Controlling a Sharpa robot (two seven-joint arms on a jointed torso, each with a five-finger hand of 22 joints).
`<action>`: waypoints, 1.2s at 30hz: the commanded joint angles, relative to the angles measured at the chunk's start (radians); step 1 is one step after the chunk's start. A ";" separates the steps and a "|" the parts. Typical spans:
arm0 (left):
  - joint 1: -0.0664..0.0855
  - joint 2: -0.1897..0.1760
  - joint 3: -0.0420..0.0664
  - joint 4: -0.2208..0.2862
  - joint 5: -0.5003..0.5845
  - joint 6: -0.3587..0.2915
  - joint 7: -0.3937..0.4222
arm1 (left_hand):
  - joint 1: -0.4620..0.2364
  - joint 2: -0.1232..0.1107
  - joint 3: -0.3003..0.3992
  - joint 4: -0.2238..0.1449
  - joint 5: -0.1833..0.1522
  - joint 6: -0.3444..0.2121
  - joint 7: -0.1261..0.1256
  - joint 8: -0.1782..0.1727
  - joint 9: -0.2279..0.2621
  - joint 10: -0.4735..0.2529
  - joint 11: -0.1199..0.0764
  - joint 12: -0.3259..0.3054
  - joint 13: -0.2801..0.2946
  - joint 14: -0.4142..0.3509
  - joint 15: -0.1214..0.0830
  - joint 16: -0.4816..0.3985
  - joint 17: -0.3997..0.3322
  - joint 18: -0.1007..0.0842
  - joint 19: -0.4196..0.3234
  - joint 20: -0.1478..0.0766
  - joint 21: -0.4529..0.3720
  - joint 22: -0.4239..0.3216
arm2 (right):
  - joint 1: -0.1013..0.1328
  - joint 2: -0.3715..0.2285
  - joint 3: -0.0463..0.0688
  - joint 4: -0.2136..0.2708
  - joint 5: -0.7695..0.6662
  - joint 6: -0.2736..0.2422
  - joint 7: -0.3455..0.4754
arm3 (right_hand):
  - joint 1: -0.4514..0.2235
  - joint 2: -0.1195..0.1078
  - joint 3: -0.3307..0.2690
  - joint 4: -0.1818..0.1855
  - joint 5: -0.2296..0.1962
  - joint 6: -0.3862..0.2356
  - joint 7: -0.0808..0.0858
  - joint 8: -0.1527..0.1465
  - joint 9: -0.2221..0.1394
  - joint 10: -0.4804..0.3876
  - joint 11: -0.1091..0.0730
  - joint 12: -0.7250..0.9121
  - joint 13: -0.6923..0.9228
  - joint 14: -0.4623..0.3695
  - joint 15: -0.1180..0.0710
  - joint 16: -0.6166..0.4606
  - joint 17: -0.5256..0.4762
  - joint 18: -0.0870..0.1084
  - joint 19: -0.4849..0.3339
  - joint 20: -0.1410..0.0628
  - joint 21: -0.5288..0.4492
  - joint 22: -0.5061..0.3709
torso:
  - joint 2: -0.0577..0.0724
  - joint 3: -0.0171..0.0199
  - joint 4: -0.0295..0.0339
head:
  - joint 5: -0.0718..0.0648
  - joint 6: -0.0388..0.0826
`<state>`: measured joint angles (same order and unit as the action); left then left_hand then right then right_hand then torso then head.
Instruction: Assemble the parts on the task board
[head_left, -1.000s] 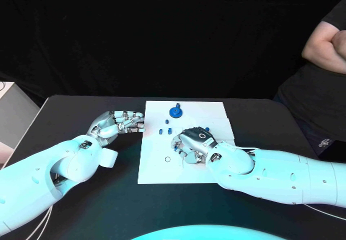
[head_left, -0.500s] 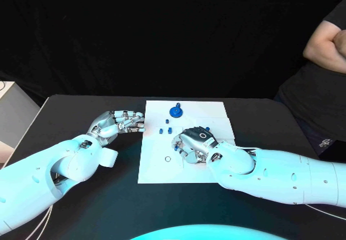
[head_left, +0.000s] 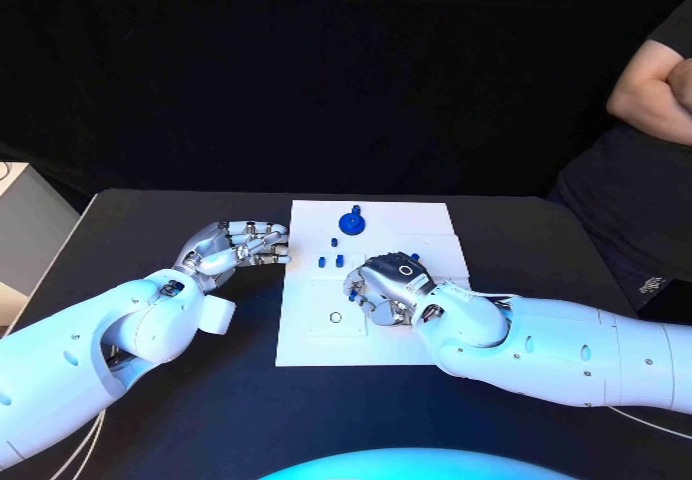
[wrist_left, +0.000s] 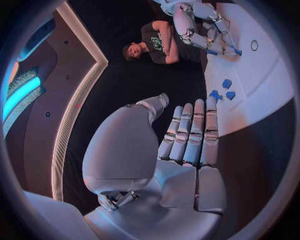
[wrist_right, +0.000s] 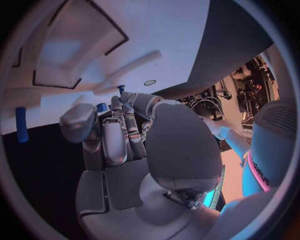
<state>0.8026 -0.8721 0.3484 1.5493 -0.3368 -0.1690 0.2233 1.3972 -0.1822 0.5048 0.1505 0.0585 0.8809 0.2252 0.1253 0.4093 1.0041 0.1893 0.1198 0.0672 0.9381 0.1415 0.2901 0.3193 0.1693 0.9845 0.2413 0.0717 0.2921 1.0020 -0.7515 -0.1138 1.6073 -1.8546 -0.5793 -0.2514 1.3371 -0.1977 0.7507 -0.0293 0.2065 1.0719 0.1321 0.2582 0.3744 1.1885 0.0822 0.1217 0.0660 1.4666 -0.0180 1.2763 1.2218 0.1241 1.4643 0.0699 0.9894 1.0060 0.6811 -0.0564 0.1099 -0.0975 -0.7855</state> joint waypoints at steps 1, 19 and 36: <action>-0.002 0.002 0.001 0.002 0.005 0.020 0.003 | 0.001 0.006 -0.006 0.002 -0.003 -0.008 0.017 0.007 -0.001 -0.008 -0.002 0.004 0.001 -0.007 0.002 -0.006 0.002 0.011 0.008 0.003 -0.004 -0.002 | -0.001 0.002 0.000 -0.004 -0.015 0.017 -0.004 | -0.001 0.012 0.005 0.002 0.006 0.008 0.001 0.005 0.001 0.019 -0.015 0.002 0.001 0.047 -0.006 0.005 0.001 -0.006 0.001 -0.004 0.005 0.001 | 0.000 0.0001 -0.0001 | 0.001 -0.001; -0.002 0.002 0.001 0.003 0.004 0.023 0.002 | 0.001 0.006 -0.006 0.002 -0.003 -0.008 0.017 0.007 -0.001 -0.008 -0.002 0.004 0.001 -0.007 0.002 -0.006 0.002 0.011 0.008 0.003 -0.004 -0.002 | -0.002 0.016 -0.001 -0.024 -0.003 0.053 0.015 | -0.025 -0.006 -0.006 0.004 -0.004 -0.005 0.007 0.003 0.005 0.011 -0.010 -0.013 -0.001 0.044 -0.002 0.005 -0.007 -0.007 -0.004 -0.001 0.000 -0.002 | 0.001 0.0001 0.0003 | 0.003 -0.005; -0.002 -0.001 0.001 0.005 0.004 0.035 -0.009 | -0.001 0.007 -0.009 0.005 -0.003 -0.010 0.017 0.009 -0.003 -0.011 -0.001 0.006 0.001 -0.008 0.003 -0.006 0.002 0.012 0.008 0.003 -0.005 -0.006 | -0.003 0.013 -0.004 -0.033 0.016 0.037 0.017 | -0.001 -0.052 -0.183 0.034 -0.032 -0.149 0.030 -0.105 -0.038 -0.233 0.028 -0.041 0.001 0.013 0.030 -0.037 -0.104 0.021 -0.054 0.029 -0.158 -0.134 | 0.000 0.0000 -0.0003 | 0.001 -0.005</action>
<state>0.8023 -0.8732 0.3484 1.5510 -0.3368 -0.1555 0.2145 1.3972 -0.1822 0.5008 0.1546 0.0585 0.8777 0.2218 0.1303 0.4077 1.0006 0.1857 0.1193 0.0671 0.9345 0.1451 0.2901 0.3209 0.1693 0.9881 0.2449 0.0717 0.2879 1.0002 -0.7374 -0.1167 1.5747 -1.8395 -0.5507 -0.2370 1.3264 -0.2510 0.5786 0.0040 0.1724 0.9290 0.1601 0.1569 0.3381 0.9646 0.1100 0.0758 0.0654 1.4667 0.0073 1.2422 1.1227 0.1240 1.4157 0.1003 0.8379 0.8779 0.6813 -0.0565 0.1093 -0.0968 -0.7895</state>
